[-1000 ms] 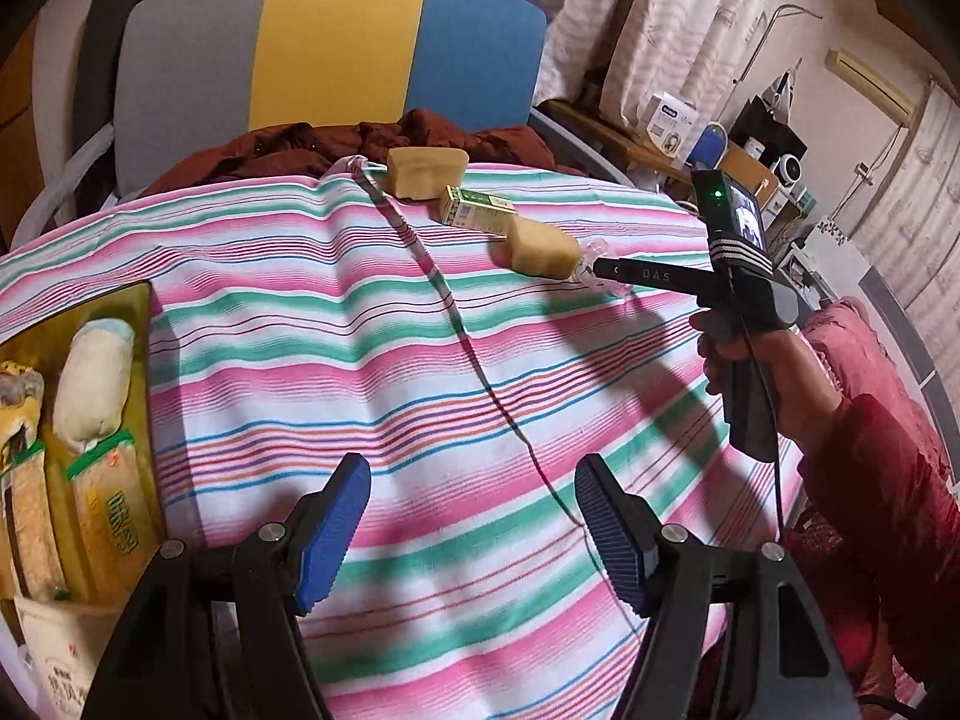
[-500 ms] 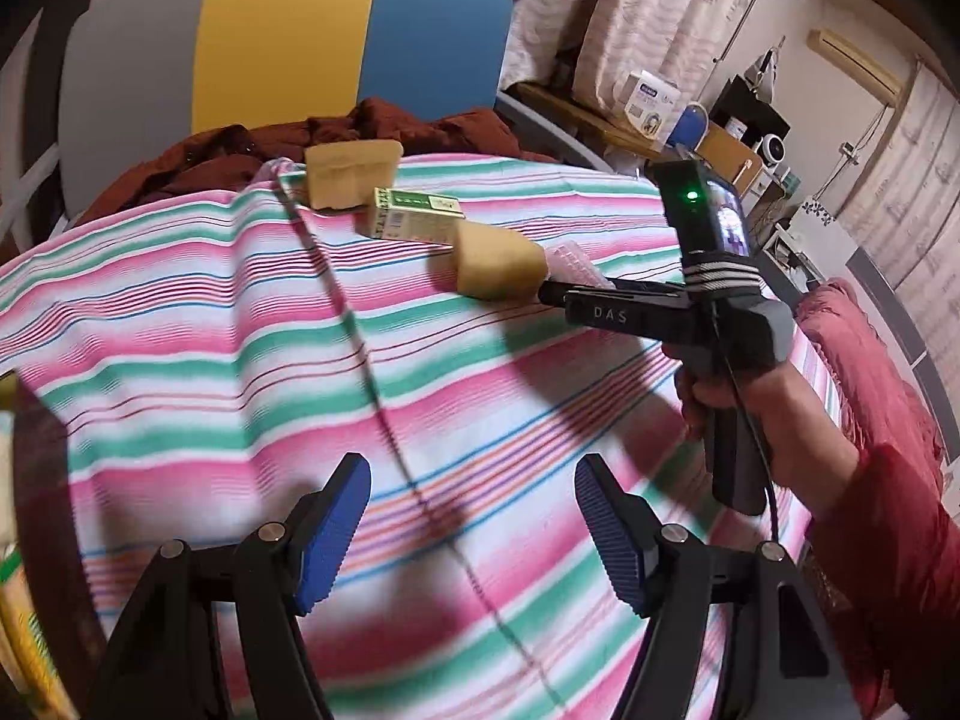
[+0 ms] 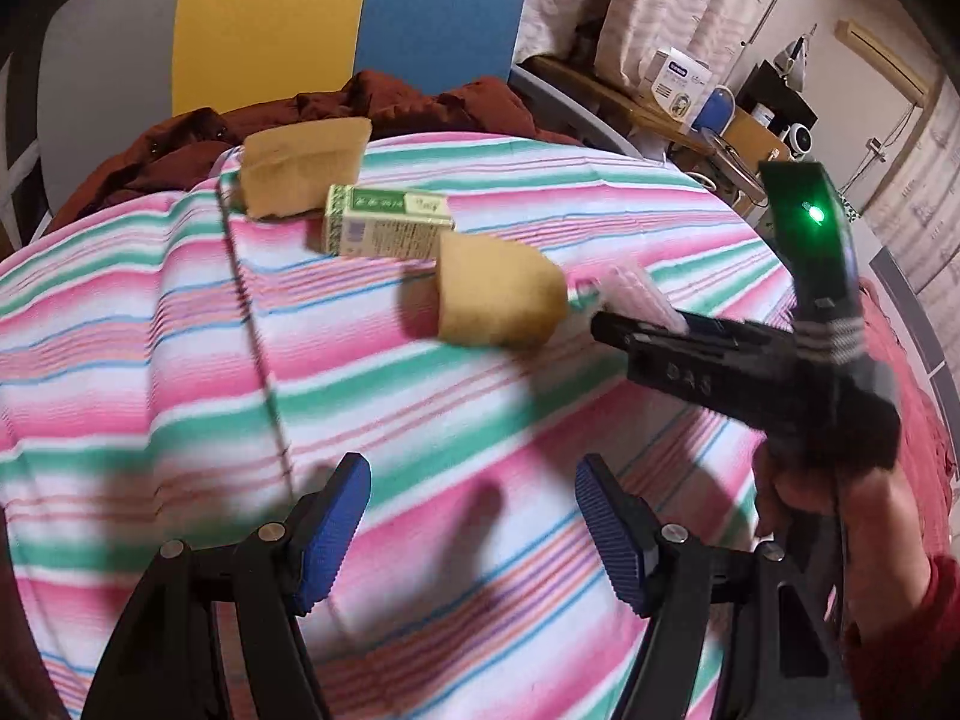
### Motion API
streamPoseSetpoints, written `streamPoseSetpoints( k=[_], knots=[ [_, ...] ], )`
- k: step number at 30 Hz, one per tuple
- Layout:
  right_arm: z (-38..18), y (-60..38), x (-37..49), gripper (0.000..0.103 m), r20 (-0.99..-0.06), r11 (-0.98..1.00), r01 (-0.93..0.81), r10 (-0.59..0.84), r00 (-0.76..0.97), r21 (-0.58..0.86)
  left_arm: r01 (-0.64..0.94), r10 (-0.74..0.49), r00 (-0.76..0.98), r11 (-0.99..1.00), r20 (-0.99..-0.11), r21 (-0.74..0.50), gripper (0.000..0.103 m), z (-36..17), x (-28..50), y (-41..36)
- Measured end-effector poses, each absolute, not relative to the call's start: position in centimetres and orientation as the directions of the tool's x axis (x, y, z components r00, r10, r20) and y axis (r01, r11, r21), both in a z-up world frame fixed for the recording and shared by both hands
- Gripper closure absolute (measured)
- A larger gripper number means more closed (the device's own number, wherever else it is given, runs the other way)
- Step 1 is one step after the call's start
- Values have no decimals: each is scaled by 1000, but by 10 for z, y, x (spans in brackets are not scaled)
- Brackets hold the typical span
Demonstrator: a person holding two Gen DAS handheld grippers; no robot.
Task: Organize objects
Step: 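Grasp the clear pink hair roller with the right tool, then grasp the yellow sponge with the left tool while the right tool holds the roller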
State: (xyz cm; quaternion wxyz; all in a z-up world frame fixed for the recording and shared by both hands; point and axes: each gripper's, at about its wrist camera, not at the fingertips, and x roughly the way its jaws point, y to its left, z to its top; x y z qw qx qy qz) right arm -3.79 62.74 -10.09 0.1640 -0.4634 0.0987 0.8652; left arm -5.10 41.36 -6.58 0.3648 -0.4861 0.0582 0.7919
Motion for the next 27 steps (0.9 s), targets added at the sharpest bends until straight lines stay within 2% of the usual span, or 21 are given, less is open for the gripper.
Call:
streamPoseSetpoints(
  k=[7,14,21,24,26,27],
  knots=[
    [-101,643,-34,46,-845,-897,-442,233,-482,5,-676,514,-297,-708,-805,-203,31,-61,-65,451],
    [-100,656,-30,46,-853,-873,-486,226,-471,37,-642,508,-288,-732,-812,-231,31,-68,-90,470],
    [-103,661,-30,47,-866,-860,-509,221,-449,45,-663,484,-328,-730,-811,-167,31,-77,-96,483],
    [-103,661,-29,47,-866,-859,-509,221,-449,45,-666,489,-350,-730,-799,-155,33,-79,-95,486],
    [-103,662,-29,47,-866,-858,-511,217,-451,51,-677,497,-361,-721,-789,-144,40,-81,-93,488],
    [-103,662,-29,47,-866,-858,-511,216,-451,52,-683,498,-375,-719,-782,-130,40,-82,-91,488]
  ],
)
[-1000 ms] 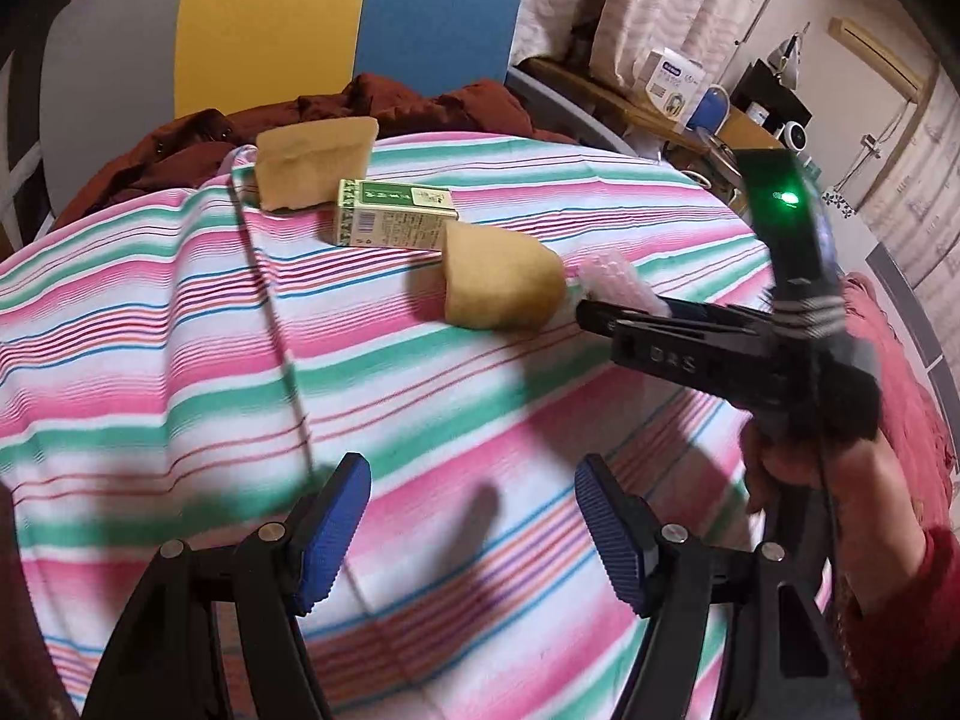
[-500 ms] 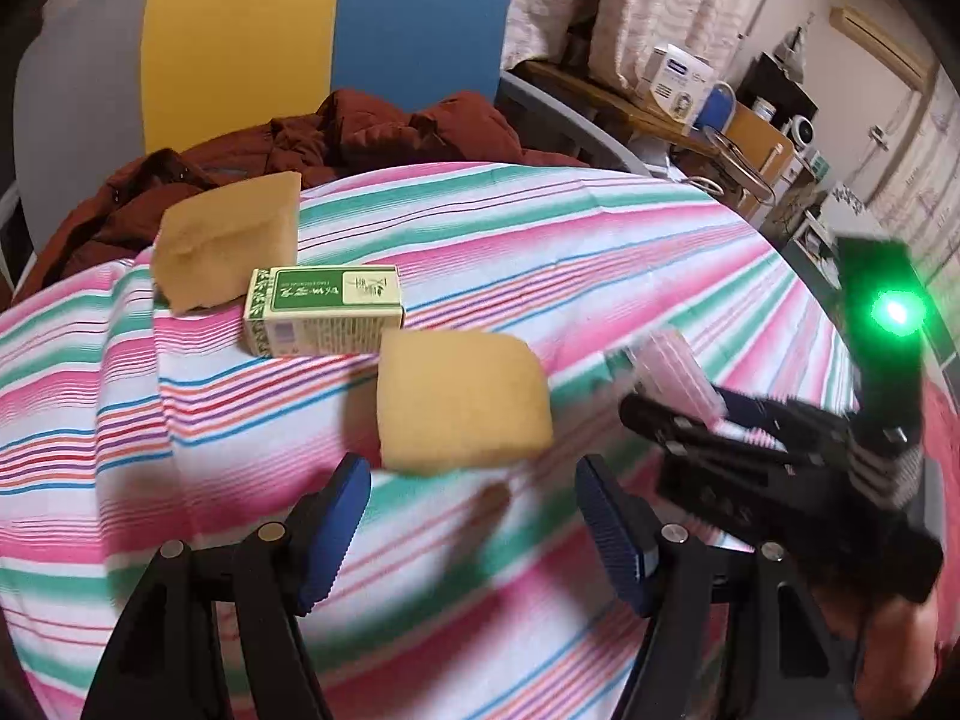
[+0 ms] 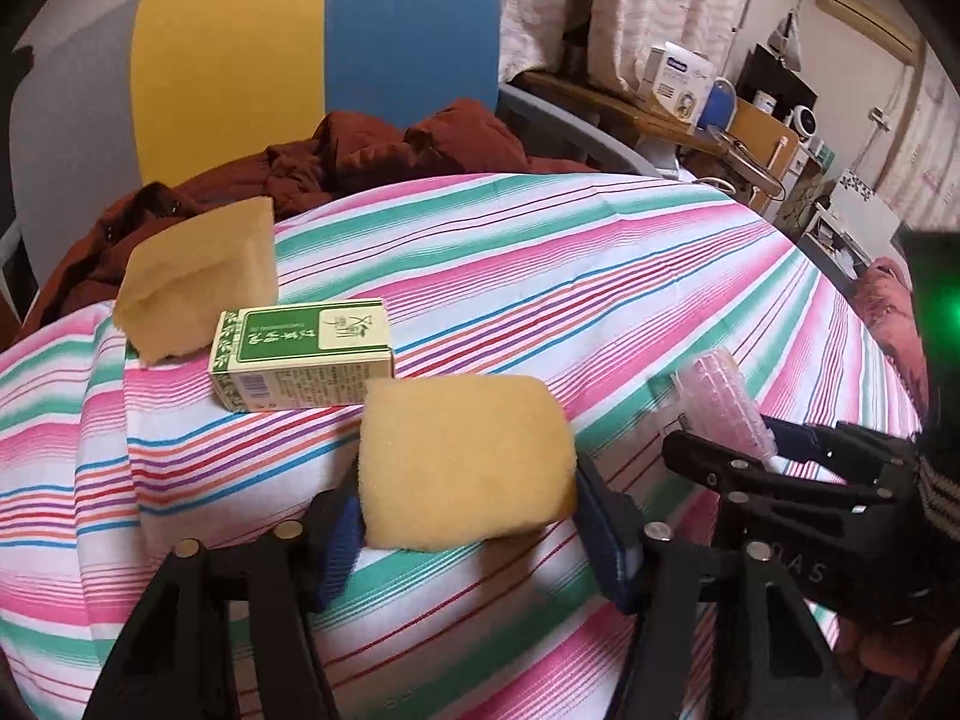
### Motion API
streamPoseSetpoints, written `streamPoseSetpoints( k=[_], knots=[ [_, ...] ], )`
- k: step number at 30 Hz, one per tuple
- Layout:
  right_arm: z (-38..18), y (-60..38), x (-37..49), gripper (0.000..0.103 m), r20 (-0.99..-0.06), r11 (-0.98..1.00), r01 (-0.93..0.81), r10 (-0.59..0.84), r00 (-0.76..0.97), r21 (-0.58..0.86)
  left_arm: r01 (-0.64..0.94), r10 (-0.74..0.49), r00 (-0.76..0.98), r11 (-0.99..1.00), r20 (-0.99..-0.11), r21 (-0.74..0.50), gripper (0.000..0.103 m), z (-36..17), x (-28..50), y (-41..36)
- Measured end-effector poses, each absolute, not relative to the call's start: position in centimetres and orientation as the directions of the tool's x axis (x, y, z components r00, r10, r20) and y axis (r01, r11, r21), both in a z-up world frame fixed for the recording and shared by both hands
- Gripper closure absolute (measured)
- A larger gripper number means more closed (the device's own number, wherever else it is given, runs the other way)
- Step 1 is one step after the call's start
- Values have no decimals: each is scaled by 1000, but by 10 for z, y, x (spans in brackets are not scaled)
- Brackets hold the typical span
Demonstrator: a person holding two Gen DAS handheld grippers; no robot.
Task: Organize objects
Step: 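Grasp the yellow sponge with the left tool while the right tool holds the roller, then carry the sponge and roller into the gold tray and open both tools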
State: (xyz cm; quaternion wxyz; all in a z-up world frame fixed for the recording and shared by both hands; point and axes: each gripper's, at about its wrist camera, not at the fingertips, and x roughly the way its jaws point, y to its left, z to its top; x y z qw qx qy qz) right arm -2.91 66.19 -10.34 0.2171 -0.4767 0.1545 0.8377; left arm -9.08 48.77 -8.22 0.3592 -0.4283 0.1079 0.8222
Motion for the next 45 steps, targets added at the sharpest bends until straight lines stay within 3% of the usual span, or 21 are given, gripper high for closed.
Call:
streamPoseSetpoints(
  k=[9,20,26,45],
  knots=[
    [-104,661,-30,47,-866,-856,-513,212,-454,60,-711,543,-403,-693,-737,-122,45,-82,-83,482],
    [-91,667,-21,48,-831,-839,-531,208,-516,120,-795,593,-480,-605,-647,35,46,-67,-24,474],
    [-82,667,-17,48,-807,-836,-537,238,-540,112,-806,605,-478,-591,-637,44,47,-62,-2,458],
    [-57,630,-12,48,-754,-871,-481,382,-535,-100,-791,604,-461,-612,-650,-7,47,-66,41,380]
  ],
)
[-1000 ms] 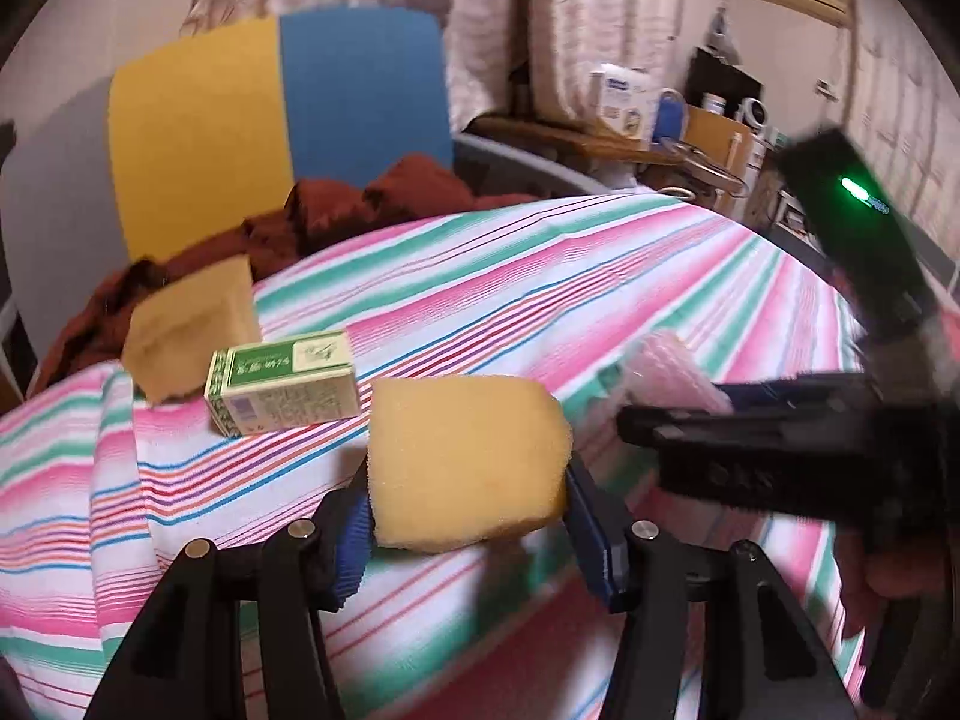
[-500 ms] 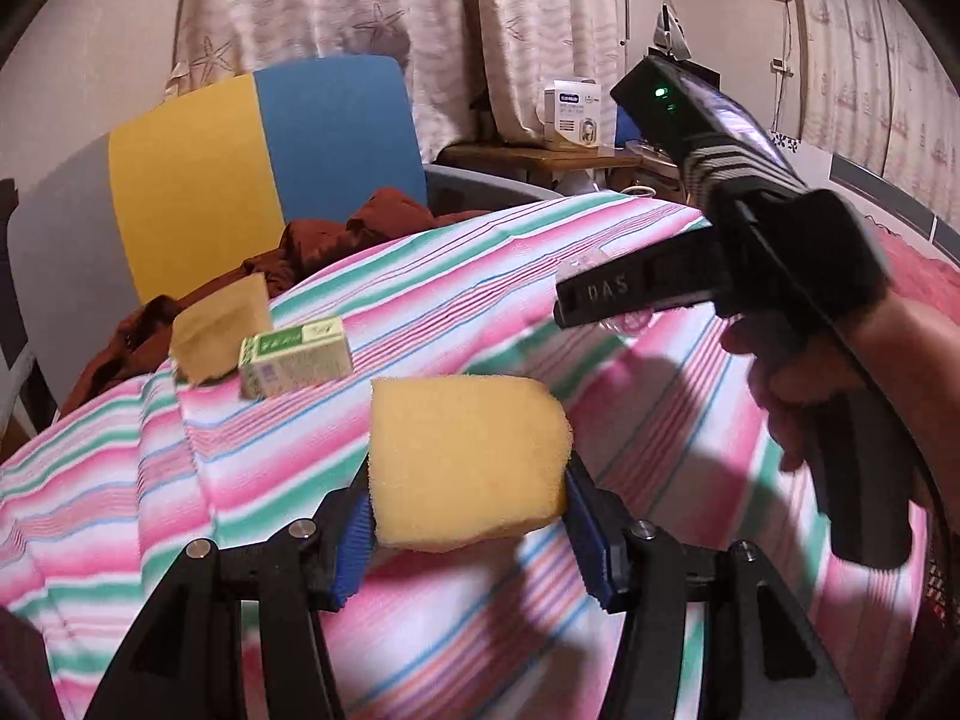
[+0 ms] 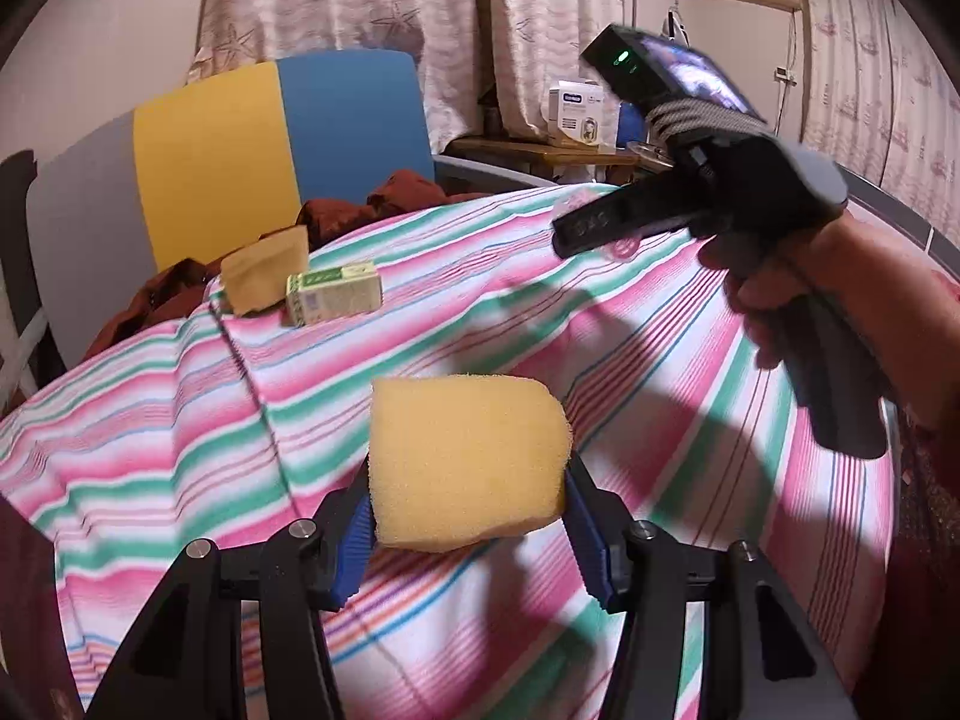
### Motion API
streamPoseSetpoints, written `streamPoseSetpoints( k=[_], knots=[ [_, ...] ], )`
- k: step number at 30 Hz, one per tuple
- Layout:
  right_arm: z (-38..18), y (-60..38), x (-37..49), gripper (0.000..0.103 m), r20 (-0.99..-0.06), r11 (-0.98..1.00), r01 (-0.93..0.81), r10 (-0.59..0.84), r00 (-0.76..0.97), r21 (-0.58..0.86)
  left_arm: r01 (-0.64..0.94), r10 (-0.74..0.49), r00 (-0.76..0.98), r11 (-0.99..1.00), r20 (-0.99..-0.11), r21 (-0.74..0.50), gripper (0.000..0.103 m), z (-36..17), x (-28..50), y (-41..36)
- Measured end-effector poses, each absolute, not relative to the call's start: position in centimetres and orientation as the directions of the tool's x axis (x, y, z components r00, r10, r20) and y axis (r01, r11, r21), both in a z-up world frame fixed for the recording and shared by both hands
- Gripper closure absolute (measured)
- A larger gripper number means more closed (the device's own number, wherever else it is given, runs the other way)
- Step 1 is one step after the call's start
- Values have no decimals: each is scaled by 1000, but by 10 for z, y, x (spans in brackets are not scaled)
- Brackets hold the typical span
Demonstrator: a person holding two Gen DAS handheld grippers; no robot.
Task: Organize objects
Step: 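Carry the sponge and roller into the gold tray and open both tools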
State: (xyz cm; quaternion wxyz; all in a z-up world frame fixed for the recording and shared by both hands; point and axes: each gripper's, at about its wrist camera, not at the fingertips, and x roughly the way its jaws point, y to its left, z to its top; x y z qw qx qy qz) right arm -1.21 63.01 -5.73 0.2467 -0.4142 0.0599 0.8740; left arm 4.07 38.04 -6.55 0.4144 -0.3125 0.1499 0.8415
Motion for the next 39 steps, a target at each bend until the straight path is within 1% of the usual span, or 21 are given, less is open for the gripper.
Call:
streamPoseSetpoints(
  k=[10,13,21,29,39],
  knots=[
    [-35,608,32,48,-797,-856,-518,318,-514,-7,-787,609,-451,-616,-652,-31,47,-67,45,363],
    [-30,596,45,48,-796,-858,-514,306,-522,7,-785,611,-448,-618,-653,-39,47,-65,49,357],
    [-15,551,74,48,-779,-876,-479,267,-567,48,-784,662,-386,-603,-643,-150,47,-59,72,328],
    [-5,506,87,48,-763,-906,-422,247,-598,38,-796,696,-392,-585,-602,-158,47,-38,98,298],
    [1,448,94,48,-749,-936,-351,212,-628,29,-744,685,-454,-644,-570,-181,47,-19,100,245]
  ],
)
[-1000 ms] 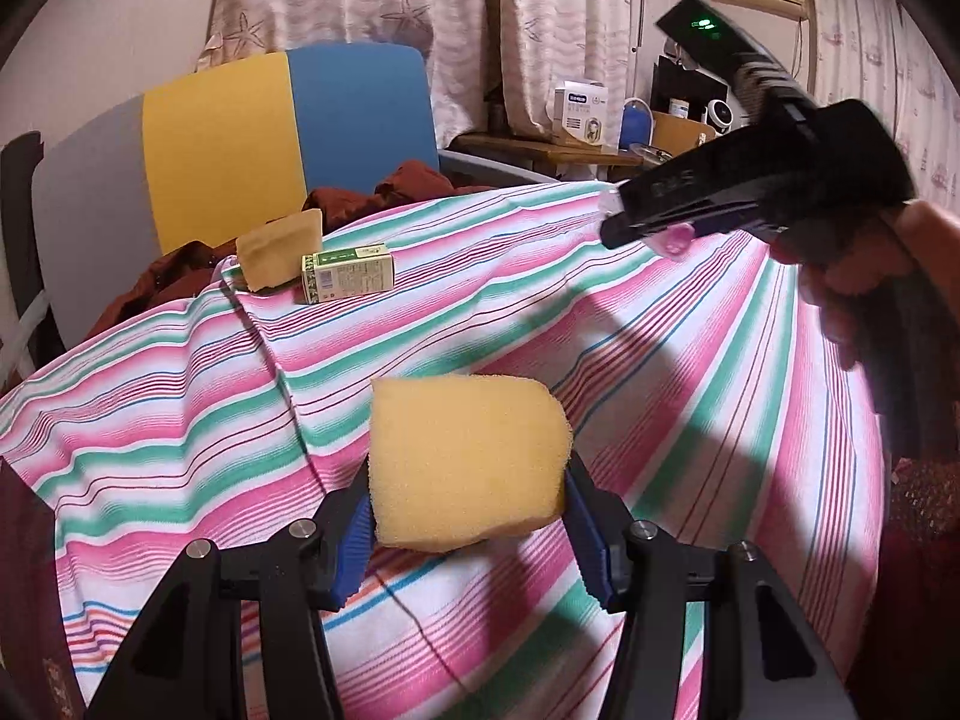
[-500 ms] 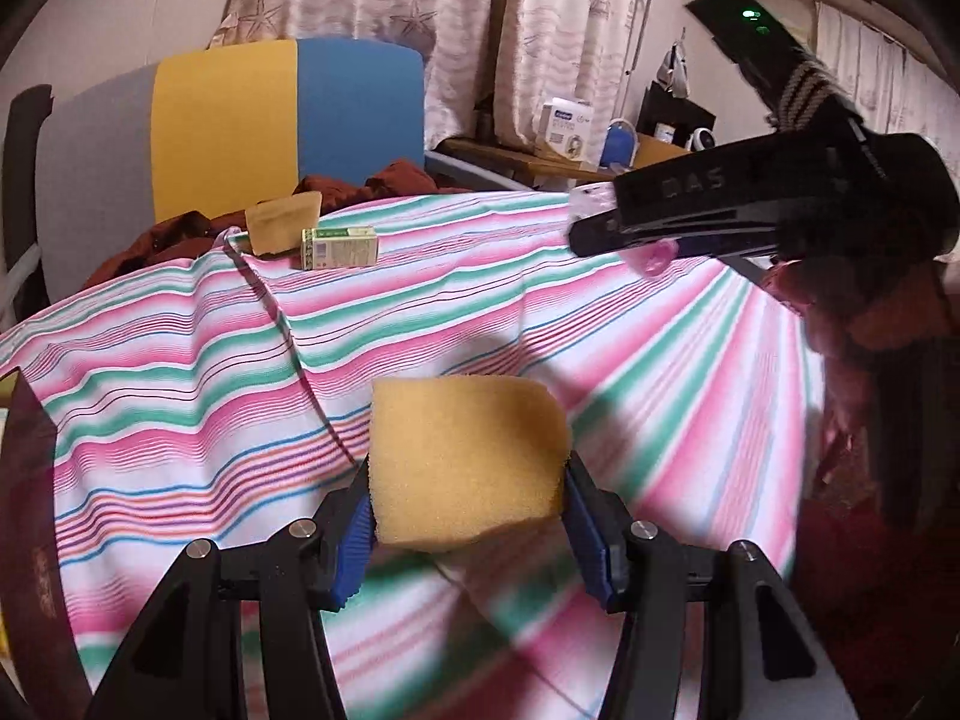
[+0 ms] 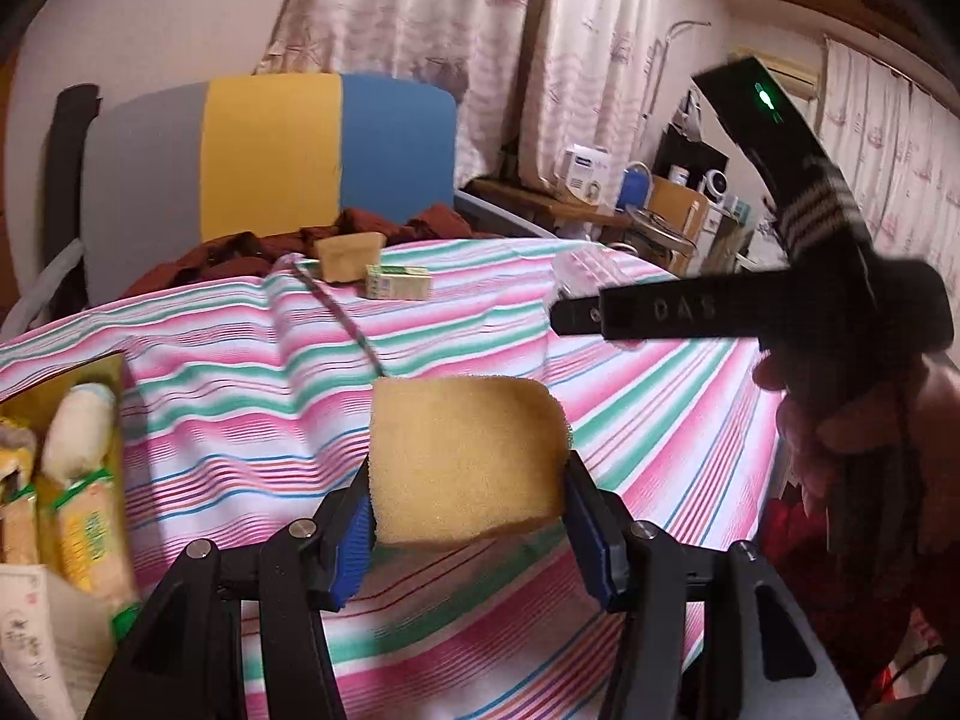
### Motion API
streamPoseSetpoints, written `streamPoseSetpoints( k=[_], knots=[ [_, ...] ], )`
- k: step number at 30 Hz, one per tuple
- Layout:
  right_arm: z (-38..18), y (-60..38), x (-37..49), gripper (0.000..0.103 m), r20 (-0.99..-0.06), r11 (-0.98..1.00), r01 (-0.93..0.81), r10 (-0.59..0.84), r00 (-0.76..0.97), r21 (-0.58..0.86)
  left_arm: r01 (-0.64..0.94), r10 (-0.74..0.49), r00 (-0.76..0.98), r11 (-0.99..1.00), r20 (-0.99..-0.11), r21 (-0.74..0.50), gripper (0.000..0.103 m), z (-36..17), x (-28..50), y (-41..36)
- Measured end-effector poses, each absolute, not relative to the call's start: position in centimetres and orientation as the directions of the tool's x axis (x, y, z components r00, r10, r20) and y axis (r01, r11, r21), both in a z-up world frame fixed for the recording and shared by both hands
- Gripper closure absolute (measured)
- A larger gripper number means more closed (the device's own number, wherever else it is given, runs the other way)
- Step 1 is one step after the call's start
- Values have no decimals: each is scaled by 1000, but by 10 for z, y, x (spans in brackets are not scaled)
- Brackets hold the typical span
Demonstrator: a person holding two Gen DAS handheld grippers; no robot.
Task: Organize objects
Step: 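Carry the sponge and roller into the gold tray and open both tools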
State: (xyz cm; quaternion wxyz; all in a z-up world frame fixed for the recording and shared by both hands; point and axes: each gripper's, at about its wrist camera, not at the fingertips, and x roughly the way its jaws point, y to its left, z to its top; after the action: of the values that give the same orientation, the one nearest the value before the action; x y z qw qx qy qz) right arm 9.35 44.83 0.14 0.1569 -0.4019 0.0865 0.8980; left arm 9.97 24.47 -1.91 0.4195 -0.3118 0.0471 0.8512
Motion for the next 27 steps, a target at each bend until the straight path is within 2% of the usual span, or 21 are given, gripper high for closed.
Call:
streamPoseSetpoints(
  k=[16,27],
  knots=[
    [1,338,68,48,-749,-987,-156,66,-659,50,-598,614,-581,-767,-534,-231,47,-8,77,143],
    [1,259,48,48,-743,-993,31,-109,-660,118,-446,510,-684,-858,-521,-255,47,-8,53,61]
  ],
)
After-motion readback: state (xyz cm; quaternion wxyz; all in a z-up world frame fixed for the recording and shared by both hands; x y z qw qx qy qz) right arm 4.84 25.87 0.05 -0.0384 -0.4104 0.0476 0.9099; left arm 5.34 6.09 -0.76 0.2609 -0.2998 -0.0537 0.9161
